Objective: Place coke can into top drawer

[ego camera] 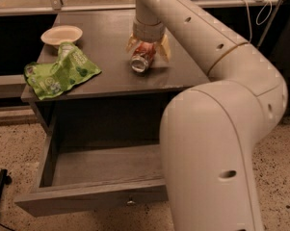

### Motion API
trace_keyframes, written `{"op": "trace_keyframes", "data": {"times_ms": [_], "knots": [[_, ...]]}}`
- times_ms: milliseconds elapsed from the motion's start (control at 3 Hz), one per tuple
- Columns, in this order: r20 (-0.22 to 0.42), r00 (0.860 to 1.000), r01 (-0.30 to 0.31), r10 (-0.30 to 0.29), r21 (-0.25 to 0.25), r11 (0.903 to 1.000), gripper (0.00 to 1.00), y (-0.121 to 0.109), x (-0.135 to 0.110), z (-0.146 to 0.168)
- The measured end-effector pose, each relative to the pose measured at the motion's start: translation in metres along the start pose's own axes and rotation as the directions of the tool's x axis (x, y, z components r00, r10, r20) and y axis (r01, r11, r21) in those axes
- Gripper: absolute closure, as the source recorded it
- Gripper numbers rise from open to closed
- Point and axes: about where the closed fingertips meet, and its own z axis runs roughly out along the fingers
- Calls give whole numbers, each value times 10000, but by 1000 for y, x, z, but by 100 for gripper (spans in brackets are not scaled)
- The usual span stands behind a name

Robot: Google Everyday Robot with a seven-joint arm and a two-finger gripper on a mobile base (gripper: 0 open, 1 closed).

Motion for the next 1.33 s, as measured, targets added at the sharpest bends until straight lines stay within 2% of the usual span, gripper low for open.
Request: {"op": "trace_keyframes", "data": {"times_ms": [333,667,1000,1333], "knots": [[57,9999,-153,154,-175,9997,41,-11,-4,4],[725,9974,33,-51,253,9997,65,-23,-27,-4],[1291,9915,-393,176,1672,9851,88,-23,-57,-36],[1362,9902,-764,299,3506,9334,100,-17,-98,-96]]}}
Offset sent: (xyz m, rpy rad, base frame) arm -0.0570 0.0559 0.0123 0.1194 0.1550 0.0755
